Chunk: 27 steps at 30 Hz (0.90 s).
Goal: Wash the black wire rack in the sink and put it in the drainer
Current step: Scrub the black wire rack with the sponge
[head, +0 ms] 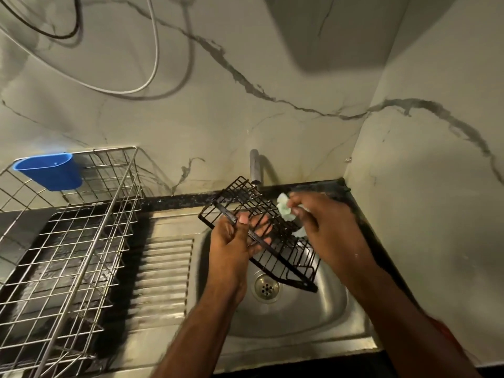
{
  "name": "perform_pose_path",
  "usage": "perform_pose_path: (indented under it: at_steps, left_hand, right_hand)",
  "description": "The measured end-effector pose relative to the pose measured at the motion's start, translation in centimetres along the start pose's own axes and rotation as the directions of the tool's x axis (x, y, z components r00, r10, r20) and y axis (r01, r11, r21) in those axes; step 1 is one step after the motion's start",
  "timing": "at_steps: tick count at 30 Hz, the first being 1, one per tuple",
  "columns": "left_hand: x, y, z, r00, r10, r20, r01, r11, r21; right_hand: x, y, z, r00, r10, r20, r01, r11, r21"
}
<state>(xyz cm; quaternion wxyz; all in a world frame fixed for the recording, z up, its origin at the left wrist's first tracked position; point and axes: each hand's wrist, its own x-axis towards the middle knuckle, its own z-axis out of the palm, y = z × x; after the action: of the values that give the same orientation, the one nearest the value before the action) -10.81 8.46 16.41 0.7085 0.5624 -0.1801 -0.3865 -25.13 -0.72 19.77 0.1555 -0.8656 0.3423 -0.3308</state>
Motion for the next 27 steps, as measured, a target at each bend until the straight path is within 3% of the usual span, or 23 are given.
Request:
perform_pose_path:
  at_steps: [2, 6, 8, 10, 13, 16, 22, 25, 27]
  left_hand:
    - [-0.4, 0.2, 0.4, 0.999, 0.042, 0.033, -0.044, 0.998, 0.044]
    - [-0.8, 0.7, 0.6, 0.993, 0.095, 0.073, -0.102, 0.990, 0.094]
    - [-0.7, 0.9, 0.4, 0.994, 0.092, 0.066, -0.098, 0.992, 0.085]
    - [-0.7, 1.1, 0.4, 0.994, 0.080, 0.079, -0.084, 0.995, 0.053]
    - [-0.9, 1.2, 0.5, 0.992, 0.080, 0.097, -0.082, 0.996, 0.017]
    - [-1.2, 1.7, 0.7, 0.990, 0.082, 0.115, -0.077, 0.996, -0.043]
    - [-1.6, 1.9, 1.2, 0.980, 0.117, 0.160, -0.111, 0.993, -0.042]
    - [-1.7, 1.9, 1.2, 0.972, 0.130, 0.196, -0.130, 0.991, -0.011]
    - [-1.8, 1.9, 1.1, 0.971, 0.134, 0.198, -0.137, 0.991, 0.000]
  right_hand:
    - [0.1, 0.1, 1.0, 0.988, -0.107, 0.109, 0.107, 0.994, 0.006]
    - [-1.0, -0.5, 2.3, 0.921, -0.190, 0.340, 0.137, 0.975, 0.174]
    - [-1.6, -0.3, 2.5, 0.889, -0.217, 0.404, 0.167, 0.974, 0.154]
    - [-1.6, 0.0, 2.3, 0.916, -0.188, 0.353, 0.173, 0.982, 0.075]
    - [-1.4, 0.4, 2.0, 0.985, -0.160, 0.069, 0.155, 0.986, 0.062]
    - [-1.0, 1.1, 2.0, 0.973, -0.186, -0.138, 0.197, 0.977, 0.075]
    - [-1.9, -0.1, 1.8, 0.948, -0.292, -0.127, 0.295, 0.956, 0.003]
    - [-1.9, -1.0, 1.6, 0.968, -0.221, -0.116, 0.233, 0.968, 0.098]
    - [-1.4, -1.2, 1.4, 0.974, -0.198, -0.114, 0.205, 0.977, 0.060]
